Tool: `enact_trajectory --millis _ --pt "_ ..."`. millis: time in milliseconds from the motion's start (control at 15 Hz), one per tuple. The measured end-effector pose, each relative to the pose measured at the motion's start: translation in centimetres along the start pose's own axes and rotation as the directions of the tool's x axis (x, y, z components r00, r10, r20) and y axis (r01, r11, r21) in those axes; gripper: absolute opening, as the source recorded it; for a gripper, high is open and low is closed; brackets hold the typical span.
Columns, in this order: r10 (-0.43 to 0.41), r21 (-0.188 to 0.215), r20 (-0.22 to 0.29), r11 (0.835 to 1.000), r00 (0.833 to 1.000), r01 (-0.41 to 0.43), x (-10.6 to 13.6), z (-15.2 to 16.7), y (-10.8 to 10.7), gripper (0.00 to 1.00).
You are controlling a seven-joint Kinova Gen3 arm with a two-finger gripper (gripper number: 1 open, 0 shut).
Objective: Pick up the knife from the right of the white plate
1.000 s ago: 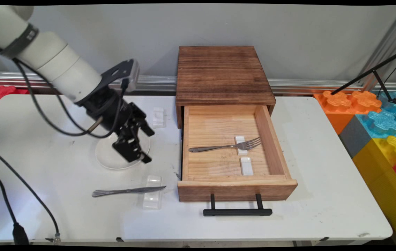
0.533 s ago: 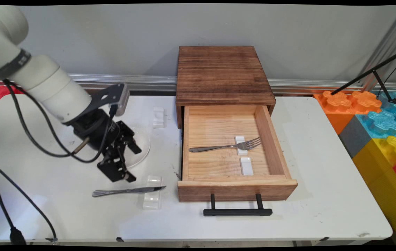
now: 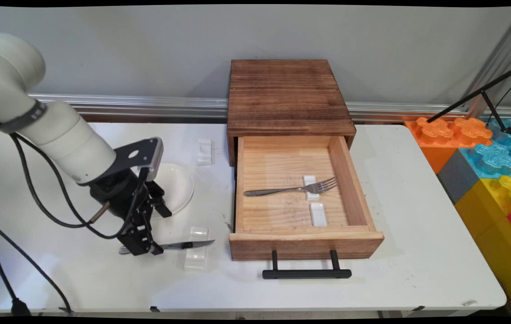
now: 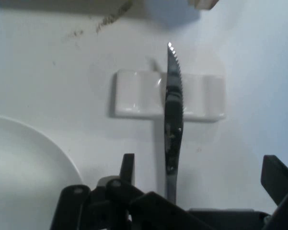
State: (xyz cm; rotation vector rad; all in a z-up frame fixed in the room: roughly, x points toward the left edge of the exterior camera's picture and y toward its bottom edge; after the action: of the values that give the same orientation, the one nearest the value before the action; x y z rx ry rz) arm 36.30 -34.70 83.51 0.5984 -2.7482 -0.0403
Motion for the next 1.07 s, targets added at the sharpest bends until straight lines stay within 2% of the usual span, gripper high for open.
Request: enact_trajectory --millis 400,1067 --pt "0.007 0.012 0.043 1.000 0.999 -0.008 -1.0 2.1 -0.3 1.00" --pt "-0.011 0.043 0.063 0.999 0.998 0.009 -1.9 4.8 -0.9 1.00"
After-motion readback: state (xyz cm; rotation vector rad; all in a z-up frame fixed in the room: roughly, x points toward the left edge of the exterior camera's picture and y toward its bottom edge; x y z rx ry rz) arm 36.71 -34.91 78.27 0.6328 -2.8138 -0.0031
